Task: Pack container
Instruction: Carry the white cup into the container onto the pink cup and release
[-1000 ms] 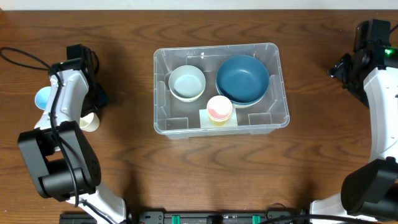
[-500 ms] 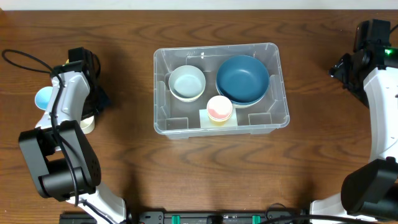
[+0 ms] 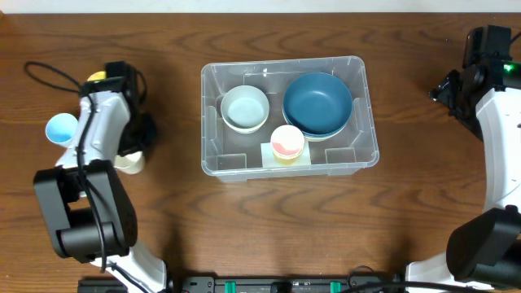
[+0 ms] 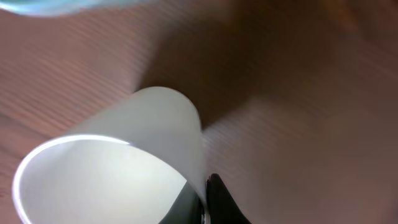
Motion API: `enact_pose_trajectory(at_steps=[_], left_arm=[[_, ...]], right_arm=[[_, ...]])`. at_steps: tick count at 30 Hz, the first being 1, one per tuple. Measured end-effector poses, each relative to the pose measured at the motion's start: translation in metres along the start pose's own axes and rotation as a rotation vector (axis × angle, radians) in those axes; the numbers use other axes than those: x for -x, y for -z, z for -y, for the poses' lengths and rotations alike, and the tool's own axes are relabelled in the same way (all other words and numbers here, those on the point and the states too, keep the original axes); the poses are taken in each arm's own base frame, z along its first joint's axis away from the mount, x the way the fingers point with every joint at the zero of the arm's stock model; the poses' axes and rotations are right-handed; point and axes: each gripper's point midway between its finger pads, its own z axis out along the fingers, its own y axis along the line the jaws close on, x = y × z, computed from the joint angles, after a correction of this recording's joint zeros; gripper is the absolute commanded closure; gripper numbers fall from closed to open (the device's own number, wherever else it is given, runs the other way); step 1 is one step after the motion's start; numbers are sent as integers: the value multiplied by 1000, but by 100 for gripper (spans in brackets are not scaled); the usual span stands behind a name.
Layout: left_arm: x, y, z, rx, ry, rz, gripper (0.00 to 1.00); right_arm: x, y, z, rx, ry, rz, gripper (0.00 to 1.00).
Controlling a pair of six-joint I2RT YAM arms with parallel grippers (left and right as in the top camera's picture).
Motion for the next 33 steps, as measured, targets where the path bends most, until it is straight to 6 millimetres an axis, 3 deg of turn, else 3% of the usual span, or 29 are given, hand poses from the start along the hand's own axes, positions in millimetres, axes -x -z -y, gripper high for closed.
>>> enact_pose_trajectory(at_steps=[3,8,16,19,22,27,33], left_arm=[[-7,21,22,-33,-76,22,94],[-9,76,50,-112,-171,154,94],[-29,158,47,-219,-200,371,94],[-45,180,49,-253,-232,417,94],[-70,202,65,-331,-323,461,94],[-116,231,113,-465,-582,518,94],[-161,234,166,-520,-887,534,94]], right_arm=[[0,0,0,0,0,0,1],[0,0,0,0,0,0,1],[0,0,0,0,0,0,1],[0,0,0,0,0,0,1],[0,0,0,0,0,0,1],[0,0,0,0,0,0,1],[0,0,0,0,0,0,1]])
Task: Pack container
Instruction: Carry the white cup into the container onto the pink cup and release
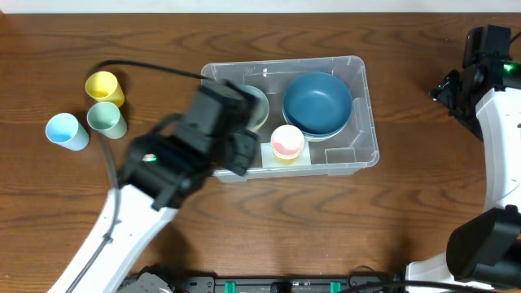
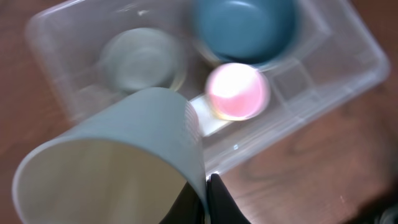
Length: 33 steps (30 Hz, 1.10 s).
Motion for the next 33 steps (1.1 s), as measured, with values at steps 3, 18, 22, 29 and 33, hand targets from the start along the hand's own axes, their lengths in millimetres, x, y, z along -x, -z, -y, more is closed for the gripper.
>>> enact_pose_trajectory(at_steps=[3,18,22,29,33], left_arm=[[0,-20,26,-51,-113,-32,94],[6,-76,49,-80,-232,-84,94],[8,-78,50,-83,-232,-81,94],[7,-82,56,-114,-231,-85,94],[5,-87,56,-116,-231,-101,66]], right_arm=[[0,0,0,0,0,0,1],[0,0,0,0,-1,0,1],[0,0,0,0,0,0,1],[0,0,0,0,0,0,1],[0,0,0,0,-1,0,1]])
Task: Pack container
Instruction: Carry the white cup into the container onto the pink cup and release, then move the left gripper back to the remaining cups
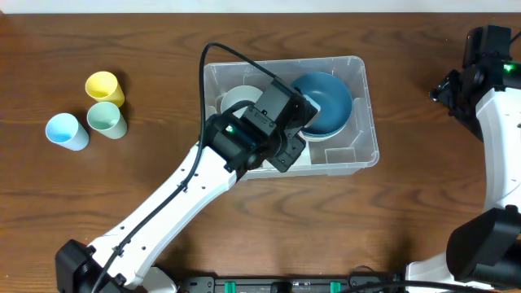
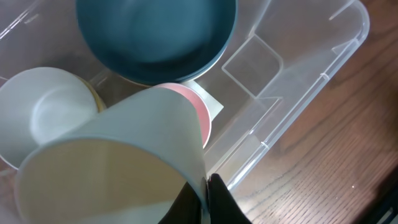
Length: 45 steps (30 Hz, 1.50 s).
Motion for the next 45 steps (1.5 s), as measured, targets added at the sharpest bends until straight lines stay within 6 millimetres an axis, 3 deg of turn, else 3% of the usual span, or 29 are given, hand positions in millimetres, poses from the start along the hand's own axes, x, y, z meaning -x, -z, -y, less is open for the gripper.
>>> enact_pose_trajectory(at_steps=[3,13,17,20,25,27,31,34,38,45], left_arm=[[0,-1,1,-4,-2,-2,37],[7,-1,-1,1,-5,28,27],[5,5,-22,69,39,17,27],[12,32,-58,159,127,51,26],[27,119,-150,356,338,244,26],[17,157,-198,462,449,314,26],[-15,189,-269,592,625,361,26],[-33,181,-315,606,717,361,26],[-55,144,-358,590,785,295,26],[-91,75,-395,601,805,115,26]], right_arm=[[0,0,0,0,0,0,1],[0,0,0,0,0,0,1],[0,0,0,0,1,0,1],[0,0,0,0,0,0,1],[0,0,0,0,0,0,1],[0,0,0,0,0,0,1],[0,0,0,0,0,0,1],[0,0,0,0,0,0,1],[0,0,0,0,0,-1,1],[0,0,0,0,0,0,1]])
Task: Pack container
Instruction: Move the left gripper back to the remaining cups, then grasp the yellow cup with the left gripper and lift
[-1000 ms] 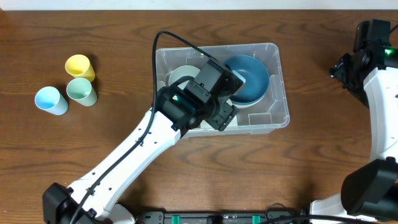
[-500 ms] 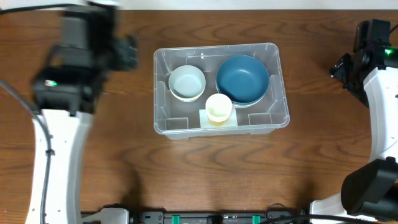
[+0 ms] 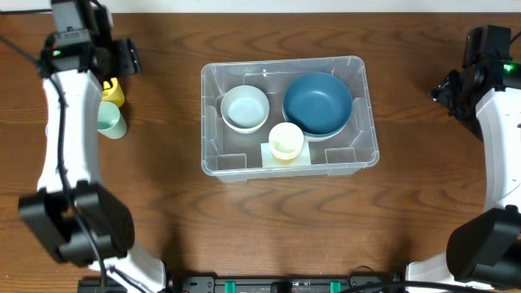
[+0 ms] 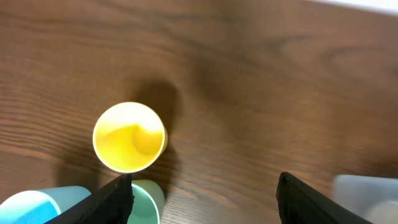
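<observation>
The clear plastic container [image 3: 371, 153] sits mid-table and holds a pale bowl [image 3: 244, 108], a dark blue bowl [image 3: 317, 101] and a cream cup [image 3: 286, 140] nested upright at its front. At the far left stand a yellow cup [image 4: 129, 137], a green cup [image 4: 147, 198] and a light blue cup [image 4: 34, 205]. My left gripper [image 4: 205, 202] is open and empty above the table just right of these cups, one of its fingers [image 4: 115, 199] by the green cup. In the overhead view the left gripper [image 3: 124, 57] is next to the yellow cup [image 3: 115, 92].
My right gripper [image 3: 453, 86] hangs at the far right edge of the table, well away from the container; its jaws do not show. The left arm's white link [image 3: 65, 130] covers the light blue cup from above. The green cup [image 3: 110, 120] stands beside it.
The cream cup has left my left gripper and now sits in the pink cup inside the container. The gripper is open and has moved to the far left, over the loose cups.
My left gripper was shut on the cream cup at the table's left, by the loose cups. Then it held the cup at the container's front left. Then it held it over the pink cup inside. Now the cup is nested there and the gripper is back, open.
</observation>
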Motion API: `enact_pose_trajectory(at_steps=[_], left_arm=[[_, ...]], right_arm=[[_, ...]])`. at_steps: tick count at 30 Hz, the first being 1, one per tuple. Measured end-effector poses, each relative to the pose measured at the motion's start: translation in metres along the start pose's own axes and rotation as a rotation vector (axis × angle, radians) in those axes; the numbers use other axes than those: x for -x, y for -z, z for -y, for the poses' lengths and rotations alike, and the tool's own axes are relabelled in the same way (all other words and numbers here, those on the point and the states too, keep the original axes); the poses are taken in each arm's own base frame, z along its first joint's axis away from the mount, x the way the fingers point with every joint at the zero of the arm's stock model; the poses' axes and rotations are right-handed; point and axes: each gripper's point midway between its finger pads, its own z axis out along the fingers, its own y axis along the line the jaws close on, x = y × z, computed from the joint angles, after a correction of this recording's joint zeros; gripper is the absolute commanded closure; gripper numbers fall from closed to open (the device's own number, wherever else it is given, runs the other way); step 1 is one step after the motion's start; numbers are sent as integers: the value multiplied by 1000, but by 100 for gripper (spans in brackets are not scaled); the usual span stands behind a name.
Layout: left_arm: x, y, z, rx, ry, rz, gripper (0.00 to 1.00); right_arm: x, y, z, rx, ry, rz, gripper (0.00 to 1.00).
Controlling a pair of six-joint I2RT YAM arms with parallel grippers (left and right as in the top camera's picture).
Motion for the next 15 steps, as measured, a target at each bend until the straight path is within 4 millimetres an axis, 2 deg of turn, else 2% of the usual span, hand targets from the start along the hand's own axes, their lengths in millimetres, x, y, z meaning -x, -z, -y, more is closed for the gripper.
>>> enact_pose_trajectory(at_steps=[2,6,10,15], left_arm=[[-5,-20,-5,33,-13,-28,26],[-12,-46,-12,73,-25,-54,26],[-14,-60,-16,94,-33,-63,26],[-30,-81,-21,106,-36,-119,26]], right_arm=[[0,0,0,0,0,0,1],[0,0,0,0,0,0,1],[0,0,0,0,0,0,1],[0,0,0,0,0,0,1]])
